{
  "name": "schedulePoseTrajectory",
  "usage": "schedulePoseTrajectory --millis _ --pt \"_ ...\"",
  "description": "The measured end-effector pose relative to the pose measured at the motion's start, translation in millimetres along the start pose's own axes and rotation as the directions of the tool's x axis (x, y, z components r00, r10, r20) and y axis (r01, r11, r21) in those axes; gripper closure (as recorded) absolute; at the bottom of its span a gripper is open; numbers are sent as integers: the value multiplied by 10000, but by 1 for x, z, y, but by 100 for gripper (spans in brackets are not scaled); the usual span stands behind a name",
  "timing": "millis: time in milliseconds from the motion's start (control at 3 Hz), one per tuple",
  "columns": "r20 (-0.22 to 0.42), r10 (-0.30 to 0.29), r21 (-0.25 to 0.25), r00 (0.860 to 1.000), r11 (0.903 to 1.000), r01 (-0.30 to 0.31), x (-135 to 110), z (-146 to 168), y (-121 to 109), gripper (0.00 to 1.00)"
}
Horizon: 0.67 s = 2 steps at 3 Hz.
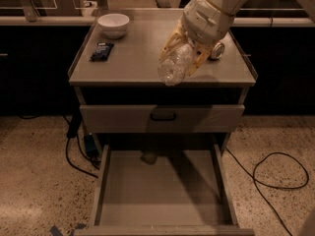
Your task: Place water bottle into middle drawer
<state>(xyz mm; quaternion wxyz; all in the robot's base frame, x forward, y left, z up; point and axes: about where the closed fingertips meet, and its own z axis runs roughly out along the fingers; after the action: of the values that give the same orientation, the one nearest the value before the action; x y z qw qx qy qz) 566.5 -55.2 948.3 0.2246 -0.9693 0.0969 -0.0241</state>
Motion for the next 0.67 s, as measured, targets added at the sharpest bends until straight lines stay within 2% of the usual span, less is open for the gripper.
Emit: schedulePoseTrajectory --millis 333,667 --pt "-245 -160 146 9996 9998 164 -11 10 7 100" --pt "-256 -198 265 9995 9994 205 -39 37 33 100"
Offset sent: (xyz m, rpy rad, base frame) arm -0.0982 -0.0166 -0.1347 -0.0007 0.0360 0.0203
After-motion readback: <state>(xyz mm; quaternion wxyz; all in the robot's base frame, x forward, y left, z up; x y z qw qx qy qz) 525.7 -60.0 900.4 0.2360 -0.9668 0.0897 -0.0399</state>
